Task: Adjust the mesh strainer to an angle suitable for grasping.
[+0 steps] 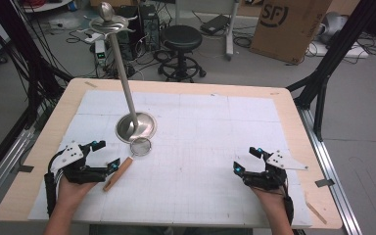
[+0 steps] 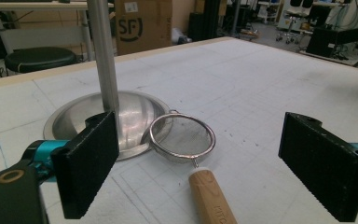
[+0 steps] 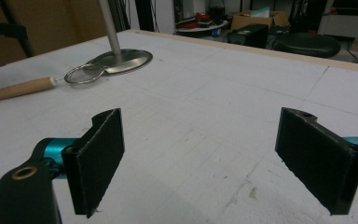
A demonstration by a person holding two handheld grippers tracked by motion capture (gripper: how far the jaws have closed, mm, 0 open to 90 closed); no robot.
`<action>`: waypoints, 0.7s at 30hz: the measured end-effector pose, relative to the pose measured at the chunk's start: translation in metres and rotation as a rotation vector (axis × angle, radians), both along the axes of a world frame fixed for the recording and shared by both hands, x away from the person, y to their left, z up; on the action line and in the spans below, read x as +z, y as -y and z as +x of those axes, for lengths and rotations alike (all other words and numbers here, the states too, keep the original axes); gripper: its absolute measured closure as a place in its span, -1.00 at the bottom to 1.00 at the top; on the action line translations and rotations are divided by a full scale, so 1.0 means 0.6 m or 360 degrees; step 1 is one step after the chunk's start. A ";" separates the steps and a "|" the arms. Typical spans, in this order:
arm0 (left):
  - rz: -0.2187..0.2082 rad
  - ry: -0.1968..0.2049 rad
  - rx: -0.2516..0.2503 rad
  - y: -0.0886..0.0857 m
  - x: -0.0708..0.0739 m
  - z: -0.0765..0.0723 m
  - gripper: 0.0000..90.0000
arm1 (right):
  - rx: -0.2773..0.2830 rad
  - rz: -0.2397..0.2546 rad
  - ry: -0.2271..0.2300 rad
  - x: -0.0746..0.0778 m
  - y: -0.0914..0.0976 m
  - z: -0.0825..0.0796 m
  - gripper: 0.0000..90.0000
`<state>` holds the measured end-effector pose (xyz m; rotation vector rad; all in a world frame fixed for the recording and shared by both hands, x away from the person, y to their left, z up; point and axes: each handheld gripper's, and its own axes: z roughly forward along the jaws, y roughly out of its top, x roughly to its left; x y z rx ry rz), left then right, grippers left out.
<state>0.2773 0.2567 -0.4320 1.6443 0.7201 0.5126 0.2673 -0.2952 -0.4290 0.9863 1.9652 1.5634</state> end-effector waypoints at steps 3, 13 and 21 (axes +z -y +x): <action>0.0026 -0.0016 0.0006 0.001 0.000 0.001 -0.72 | -0.0003 -0.0008 0.0002 -0.001 0.001 0.002 -0.67; 0.0070 -0.0050 0.0007 0.010 0.005 0.003 -0.72 | -0.0003 -0.0032 -0.0008 0.001 -0.001 -0.004 -0.67; 0.0168 -0.0094 0.0020 0.023 0.003 0.007 -0.71 | -0.0002 -0.0033 -0.0018 -0.001 -0.001 -0.003 -0.67</action>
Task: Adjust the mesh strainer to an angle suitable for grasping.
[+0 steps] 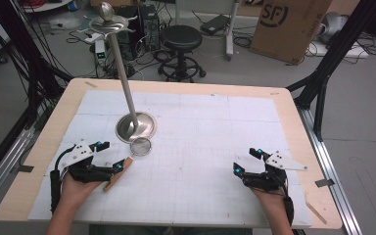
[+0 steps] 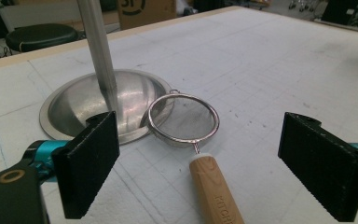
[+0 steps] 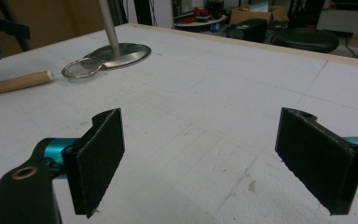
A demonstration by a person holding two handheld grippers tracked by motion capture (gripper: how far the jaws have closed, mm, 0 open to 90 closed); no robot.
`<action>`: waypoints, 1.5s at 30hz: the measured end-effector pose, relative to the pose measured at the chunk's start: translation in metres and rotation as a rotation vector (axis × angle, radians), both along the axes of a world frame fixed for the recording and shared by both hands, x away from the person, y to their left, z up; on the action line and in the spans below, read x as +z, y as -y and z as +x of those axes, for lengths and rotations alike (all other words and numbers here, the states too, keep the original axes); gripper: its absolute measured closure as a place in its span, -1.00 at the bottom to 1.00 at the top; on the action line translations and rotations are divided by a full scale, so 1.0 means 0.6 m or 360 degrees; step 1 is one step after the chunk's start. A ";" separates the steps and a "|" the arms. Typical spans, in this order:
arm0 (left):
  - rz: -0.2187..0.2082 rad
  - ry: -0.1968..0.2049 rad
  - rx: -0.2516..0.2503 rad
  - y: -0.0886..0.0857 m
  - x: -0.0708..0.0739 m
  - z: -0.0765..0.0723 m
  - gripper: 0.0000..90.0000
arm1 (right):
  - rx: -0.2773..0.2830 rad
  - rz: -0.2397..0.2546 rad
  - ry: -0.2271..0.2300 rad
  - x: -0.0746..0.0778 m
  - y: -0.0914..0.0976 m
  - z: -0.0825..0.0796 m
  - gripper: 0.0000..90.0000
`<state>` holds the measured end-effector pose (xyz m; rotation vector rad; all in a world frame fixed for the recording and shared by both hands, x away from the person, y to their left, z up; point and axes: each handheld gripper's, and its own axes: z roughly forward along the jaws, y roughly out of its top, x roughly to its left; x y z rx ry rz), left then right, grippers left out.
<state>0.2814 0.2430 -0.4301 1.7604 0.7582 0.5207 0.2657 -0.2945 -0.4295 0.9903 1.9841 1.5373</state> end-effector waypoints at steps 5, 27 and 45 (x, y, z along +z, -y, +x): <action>0.0114 -0.0053 0.0023 0.012 -0.001 0.001 -0.67 | 0.0002 0.0002 -0.0002 0.000 0.000 0.000 -0.67; 0.0357 -0.0376 0.0043 0.034 -0.008 0.010 -0.16 | 0.0016 -0.0021 -0.0025 -0.003 -0.003 0.001 -0.67; 0.0532 -0.0447 0.0025 0.063 -0.017 0.008 0.37 | 0.0026 -0.0044 -0.0034 -0.004 -0.006 0.001 -0.67</action>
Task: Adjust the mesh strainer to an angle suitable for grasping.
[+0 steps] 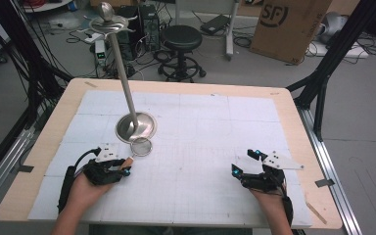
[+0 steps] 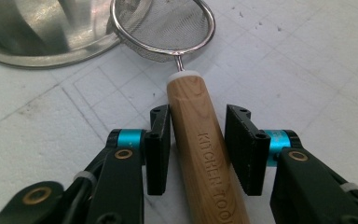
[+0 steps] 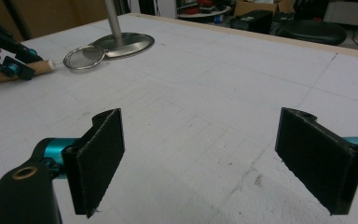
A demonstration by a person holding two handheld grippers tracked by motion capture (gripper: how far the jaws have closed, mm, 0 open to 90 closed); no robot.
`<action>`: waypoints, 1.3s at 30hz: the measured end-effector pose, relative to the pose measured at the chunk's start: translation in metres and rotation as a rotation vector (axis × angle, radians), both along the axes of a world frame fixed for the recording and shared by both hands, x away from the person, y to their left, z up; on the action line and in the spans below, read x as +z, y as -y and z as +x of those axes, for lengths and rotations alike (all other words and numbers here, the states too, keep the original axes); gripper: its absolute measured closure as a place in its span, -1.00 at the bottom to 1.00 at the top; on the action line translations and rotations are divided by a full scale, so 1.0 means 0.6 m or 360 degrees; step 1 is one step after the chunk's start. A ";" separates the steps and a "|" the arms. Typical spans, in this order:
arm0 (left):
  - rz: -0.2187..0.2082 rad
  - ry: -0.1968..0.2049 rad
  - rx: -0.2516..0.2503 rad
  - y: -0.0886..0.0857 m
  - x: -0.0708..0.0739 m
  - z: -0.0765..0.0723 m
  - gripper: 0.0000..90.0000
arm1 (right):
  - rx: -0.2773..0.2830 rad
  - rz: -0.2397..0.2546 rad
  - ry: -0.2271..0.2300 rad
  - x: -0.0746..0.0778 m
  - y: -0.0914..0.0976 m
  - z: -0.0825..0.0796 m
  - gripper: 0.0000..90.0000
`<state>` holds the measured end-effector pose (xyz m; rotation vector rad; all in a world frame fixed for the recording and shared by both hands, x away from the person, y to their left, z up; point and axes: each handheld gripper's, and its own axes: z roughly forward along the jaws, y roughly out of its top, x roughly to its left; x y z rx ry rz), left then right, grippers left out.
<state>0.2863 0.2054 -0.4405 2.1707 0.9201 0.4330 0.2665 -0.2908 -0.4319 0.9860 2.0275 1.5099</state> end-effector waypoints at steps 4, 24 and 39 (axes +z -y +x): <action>0.0033 0.0015 -0.0002 0.002 0.002 0.000 0.48 | 0.0001 0.0000 -0.0005 0.000 0.000 0.000 -0.67; 0.0116 0.0000 -0.0232 0.058 0.010 -0.004 0.50 | 0.0014 0.0007 -0.0002 0.001 -0.006 0.000 -0.67; 0.0163 0.0011 -0.0401 0.143 0.013 0.009 0.50 | 0.0016 0.0024 -0.0007 0.002 -0.005 0.002 -0.67</action>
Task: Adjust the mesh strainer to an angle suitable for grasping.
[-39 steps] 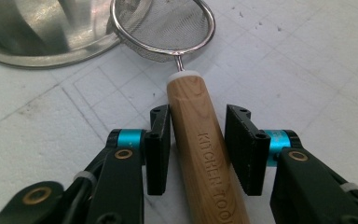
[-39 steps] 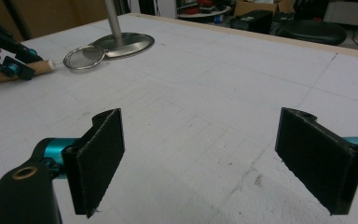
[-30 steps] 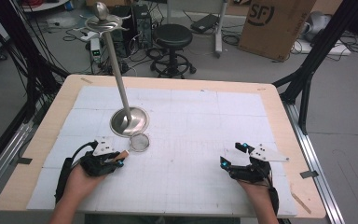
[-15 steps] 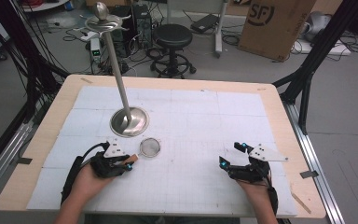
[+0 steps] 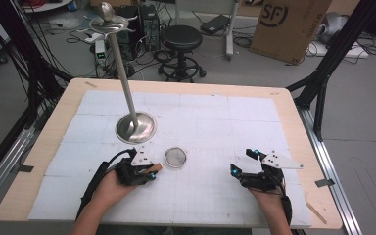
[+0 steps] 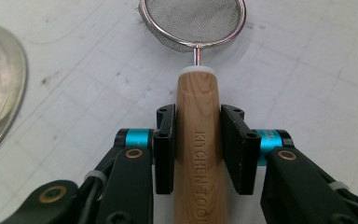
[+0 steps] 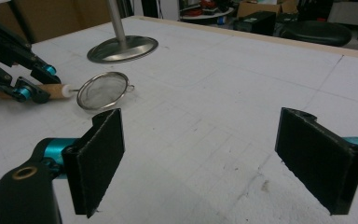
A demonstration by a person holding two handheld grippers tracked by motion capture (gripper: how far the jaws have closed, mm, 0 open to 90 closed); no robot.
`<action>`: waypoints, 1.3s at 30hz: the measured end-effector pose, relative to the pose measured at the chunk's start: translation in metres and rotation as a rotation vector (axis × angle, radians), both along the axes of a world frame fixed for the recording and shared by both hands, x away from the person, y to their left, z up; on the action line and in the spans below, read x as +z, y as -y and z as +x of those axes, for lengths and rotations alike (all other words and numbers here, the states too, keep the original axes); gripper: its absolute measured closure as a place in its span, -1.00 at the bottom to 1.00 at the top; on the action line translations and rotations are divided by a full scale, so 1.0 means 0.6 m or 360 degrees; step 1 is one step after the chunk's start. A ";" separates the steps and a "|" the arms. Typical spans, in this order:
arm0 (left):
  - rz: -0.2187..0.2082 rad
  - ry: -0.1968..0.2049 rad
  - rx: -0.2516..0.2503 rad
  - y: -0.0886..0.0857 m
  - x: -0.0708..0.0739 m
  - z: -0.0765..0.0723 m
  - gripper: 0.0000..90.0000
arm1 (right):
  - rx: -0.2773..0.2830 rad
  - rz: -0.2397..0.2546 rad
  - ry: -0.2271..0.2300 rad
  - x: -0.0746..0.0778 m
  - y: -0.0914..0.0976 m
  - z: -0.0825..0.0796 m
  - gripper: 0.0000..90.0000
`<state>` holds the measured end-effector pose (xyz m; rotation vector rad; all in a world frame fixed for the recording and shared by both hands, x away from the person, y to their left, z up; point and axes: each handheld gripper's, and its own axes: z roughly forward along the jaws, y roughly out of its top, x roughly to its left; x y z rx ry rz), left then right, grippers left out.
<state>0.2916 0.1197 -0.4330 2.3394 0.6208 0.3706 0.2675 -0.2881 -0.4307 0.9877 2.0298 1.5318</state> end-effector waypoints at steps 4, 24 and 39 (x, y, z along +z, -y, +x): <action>-0.0004 -0.0021 -0.0054 0.028 0.001 0.005 0.50 | 0.0004 -0.0001 -0.0002 0.000 0.000 0.000 -0.67; 0.0026 -0.0035 -0.0398 0.155 0.003 -0.001 0.50 | 0.0009 -0.0005 -0.0004 -0.001 0.000 0.000 -0.67; -0.0014 -0.0020 -0.0380 0.150 0.012 -0.004 0.14 | 0.0021 -0.0010 -0.0013 -0.002 -0.004 -0.001 -0.67</action>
